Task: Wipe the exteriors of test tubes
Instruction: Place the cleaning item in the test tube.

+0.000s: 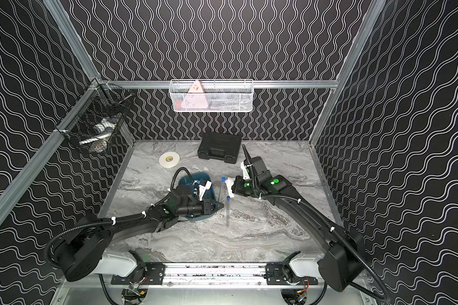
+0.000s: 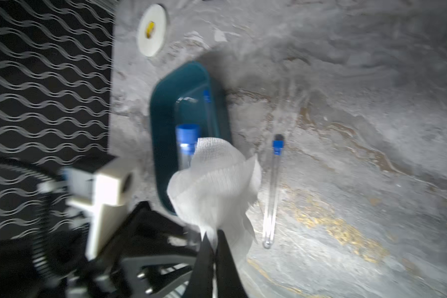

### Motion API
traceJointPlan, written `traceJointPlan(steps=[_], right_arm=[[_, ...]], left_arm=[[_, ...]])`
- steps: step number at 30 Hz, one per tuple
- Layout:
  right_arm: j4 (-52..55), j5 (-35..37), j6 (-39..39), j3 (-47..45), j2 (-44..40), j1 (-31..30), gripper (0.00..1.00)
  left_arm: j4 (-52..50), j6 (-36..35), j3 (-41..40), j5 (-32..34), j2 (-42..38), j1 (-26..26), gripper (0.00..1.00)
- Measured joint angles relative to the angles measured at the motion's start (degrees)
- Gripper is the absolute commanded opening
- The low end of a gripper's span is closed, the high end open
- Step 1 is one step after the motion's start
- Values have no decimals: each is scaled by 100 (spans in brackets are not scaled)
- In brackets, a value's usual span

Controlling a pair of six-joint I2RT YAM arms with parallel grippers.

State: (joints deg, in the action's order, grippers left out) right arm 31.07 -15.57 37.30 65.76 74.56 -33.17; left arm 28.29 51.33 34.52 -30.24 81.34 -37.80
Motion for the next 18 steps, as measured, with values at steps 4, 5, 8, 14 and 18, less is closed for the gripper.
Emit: traceJointPlan(steps=[4, 5, 8, 14, 18], right_arm=[[-389, -455, 260, -17, -96, -24, 0], [-487, -525, 326, -70, -92, -35, 0], [-590, -590, 437, -275, 17, -59, 0], [-566, -483, 546, -505, 157, -92, 0], [-573, -442, 579, -540, 221, -103, 2]], left_arm=[[111, 105, 50, -13, 114, 0, 11], [122, 105, 68, -26, 120, 0, 11], [184, 105, 129, -48, 120, 0, 12], [125, 98, 151, -72, 33, 0, 12], [114, 96, 151, -76, 17, 0, 12]])
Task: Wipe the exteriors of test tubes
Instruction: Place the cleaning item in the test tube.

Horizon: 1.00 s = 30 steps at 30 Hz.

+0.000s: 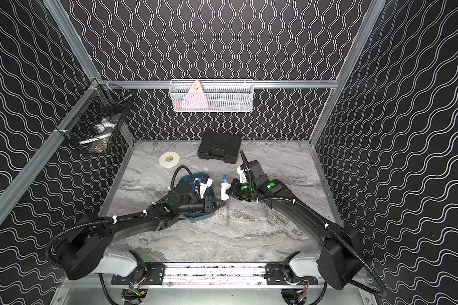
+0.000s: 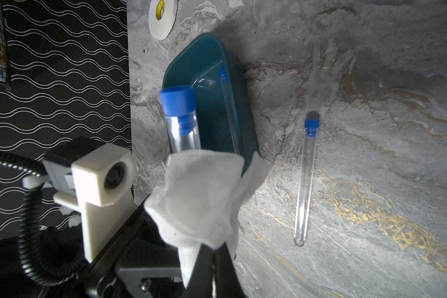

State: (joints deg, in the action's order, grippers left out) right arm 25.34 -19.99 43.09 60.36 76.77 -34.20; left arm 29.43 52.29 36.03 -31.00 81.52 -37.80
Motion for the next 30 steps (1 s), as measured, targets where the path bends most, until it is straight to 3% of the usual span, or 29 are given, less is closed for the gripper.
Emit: traceJointPlan(steps=[8, 19, 25, 30], right_arm=[[-168, 61, 107, -37, 48, -15, 18], [-514, -122, 144, -212, 61, -20, 26], [-876, -238, 179, -323, 243, -26, 27], [-1123, -271, 214, -315, 426, -26, 20]], left_arm=[[9, 2, 0, -33, 0, 0, 12], [11, 4, -7, -52, 2, 0, 12], [-28, 4, -7, -81, 9, 0, 12], [-44, 7, -4, -94, 17, 0, 12]])
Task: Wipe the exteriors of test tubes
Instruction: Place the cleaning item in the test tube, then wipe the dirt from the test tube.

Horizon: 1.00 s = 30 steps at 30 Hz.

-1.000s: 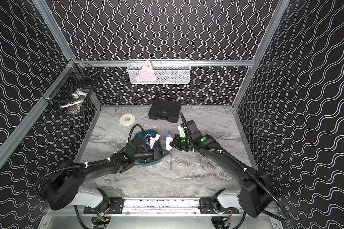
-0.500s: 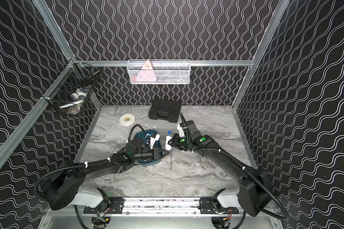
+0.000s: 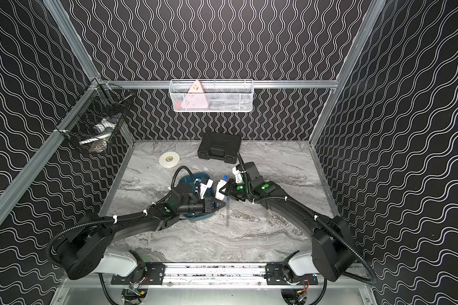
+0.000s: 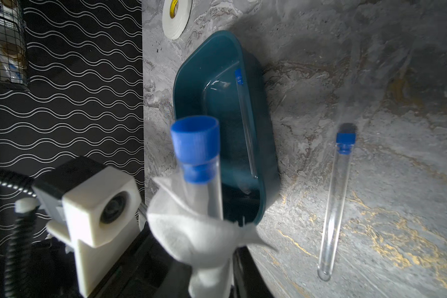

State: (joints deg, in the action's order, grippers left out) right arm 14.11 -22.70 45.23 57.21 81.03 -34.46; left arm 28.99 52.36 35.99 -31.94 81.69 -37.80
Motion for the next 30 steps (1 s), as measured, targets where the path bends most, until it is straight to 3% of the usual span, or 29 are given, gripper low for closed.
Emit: traceJointPlan(steps=[9, 21, 30], right_arm=[[-13, 269, -221, 205, 170, 15, 18], [-785, 605, 81, -717, -28, -656, 17], [-706, -35, -249, 149, 483, 216, 17]], left_arm=[[-42, 63, 31, 76, 0, 4, 12], [-437, 146, -33, 125, 13, 22, 12], [-52, 151, -17, 232, 11, 44, 12]])
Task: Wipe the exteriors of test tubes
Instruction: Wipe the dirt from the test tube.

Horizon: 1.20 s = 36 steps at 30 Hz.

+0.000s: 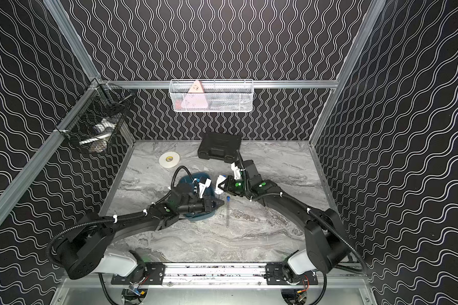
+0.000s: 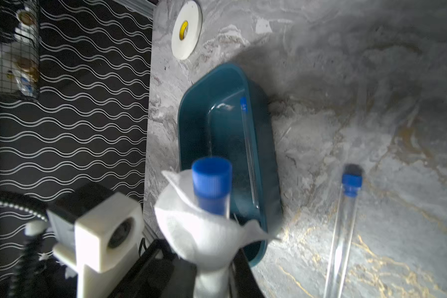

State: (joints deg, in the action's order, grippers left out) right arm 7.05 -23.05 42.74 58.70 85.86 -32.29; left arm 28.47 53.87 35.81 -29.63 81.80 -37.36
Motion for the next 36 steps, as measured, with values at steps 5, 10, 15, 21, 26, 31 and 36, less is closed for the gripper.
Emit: traceJointPlan(steps=[5, 10, 15, 21, 26, 31, 36], right_arm=[[-96, -120, -127, -22, 79, -37, 17], [-651, 129, 103, -868, -260, -553, 17], [-1003, 136, 286, -1200, -356, -706, 17], [-824, -422, 52, -546, 83, -149, 17], [-767, -938, -151, -42, 487, 208, 17], [-1005, -903, -103, -380, 310, 107, 17], [-1296, -417, 144, -1113, -76, -507, 17]], left_arm=[[-136, 13, 0, 17, -57, -4, 12], [-507, 9, -4, -44, -63, 15, 12], [-603, 0, -7, -33, -63, 31, 12], [-356, 0, -7, 101, -63, 63, 13], [-240, 20, -7, 173, -74, 66, 13], [-365, 7, -4, 68, -105, 57, 13], [-710, -2, -4, -33, -105, 70, 13]])
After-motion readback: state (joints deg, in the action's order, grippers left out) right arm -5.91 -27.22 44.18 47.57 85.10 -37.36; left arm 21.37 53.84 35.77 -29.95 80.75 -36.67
